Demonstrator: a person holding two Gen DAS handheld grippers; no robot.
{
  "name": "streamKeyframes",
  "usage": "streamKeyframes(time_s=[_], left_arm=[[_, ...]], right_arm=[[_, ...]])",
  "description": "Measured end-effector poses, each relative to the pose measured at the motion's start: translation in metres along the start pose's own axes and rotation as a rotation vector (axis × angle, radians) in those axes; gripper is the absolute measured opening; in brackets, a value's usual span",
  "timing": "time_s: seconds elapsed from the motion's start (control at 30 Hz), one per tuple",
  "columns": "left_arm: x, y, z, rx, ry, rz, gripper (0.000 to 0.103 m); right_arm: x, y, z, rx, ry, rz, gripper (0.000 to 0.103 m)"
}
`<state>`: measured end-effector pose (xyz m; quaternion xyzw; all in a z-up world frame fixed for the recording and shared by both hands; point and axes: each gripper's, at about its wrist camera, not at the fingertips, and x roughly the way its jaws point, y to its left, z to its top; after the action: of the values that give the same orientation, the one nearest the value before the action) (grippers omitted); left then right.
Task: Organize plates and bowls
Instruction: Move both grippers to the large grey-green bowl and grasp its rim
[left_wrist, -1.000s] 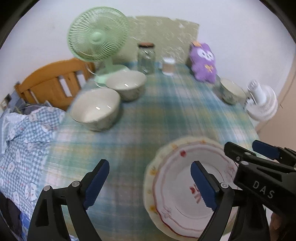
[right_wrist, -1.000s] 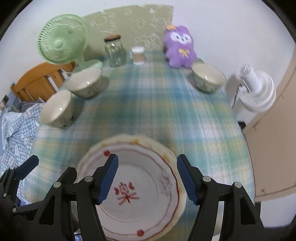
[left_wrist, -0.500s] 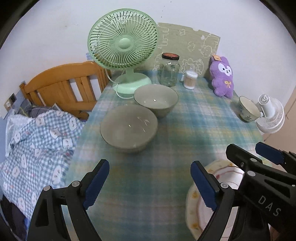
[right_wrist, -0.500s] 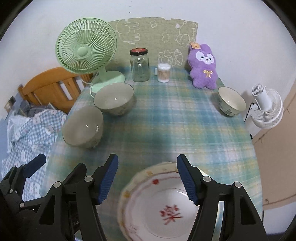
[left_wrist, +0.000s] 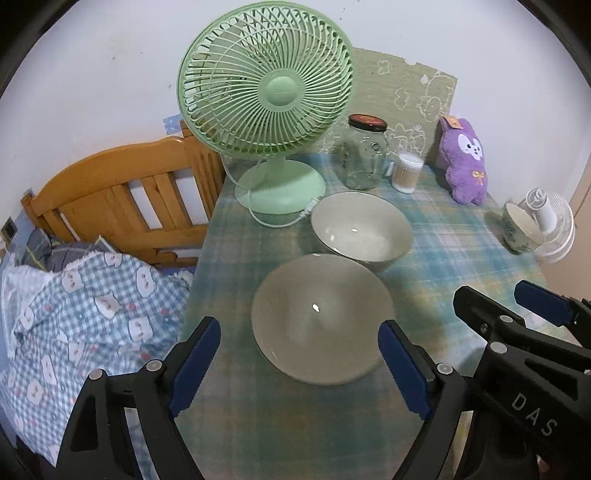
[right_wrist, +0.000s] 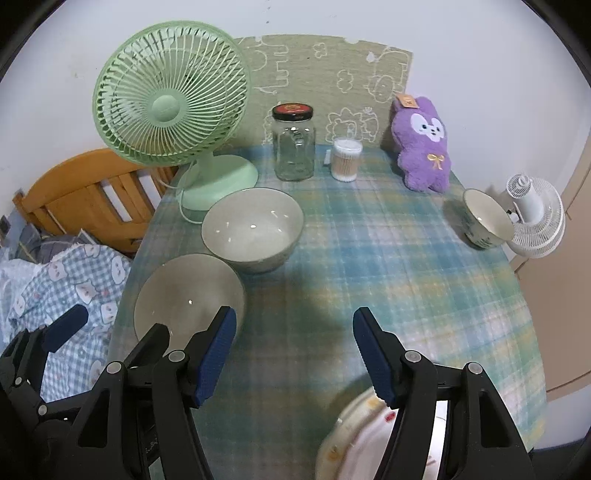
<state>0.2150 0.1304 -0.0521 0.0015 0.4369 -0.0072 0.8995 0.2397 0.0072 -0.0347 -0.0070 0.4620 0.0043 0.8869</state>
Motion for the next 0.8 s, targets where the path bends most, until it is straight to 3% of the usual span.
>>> streamKeyframes(time_s=[0.3, 0.67, 0.77, 0.8], left_arm=[[0.044, 0.024, 0.016, -0.014, 0.047, -0.061, 0.078], [0.086, 0.027, 0.017, -0.005, 0.091, -0.063, 0.068], [0.094, 0.026, 0.015, -0.001, 0.102, -0.066, 0.057], [0.096, 0.027, 0.015, -0.003, 0.106, -0.055, 0.048]], right_arm=[[0.042, 0.026, 0.019, 0.015, 0.048, 0.03, 0.069], [0.09, 0.036, 0.023, 0.048, 0.118, 0.001, 0.069], [0.099, 0.036, 0.021, 0.06, 0.131, -0.004, 0.067], [0.101, 0.036, 0.02, 0.062, 0.137, -0.003, 0.063]])
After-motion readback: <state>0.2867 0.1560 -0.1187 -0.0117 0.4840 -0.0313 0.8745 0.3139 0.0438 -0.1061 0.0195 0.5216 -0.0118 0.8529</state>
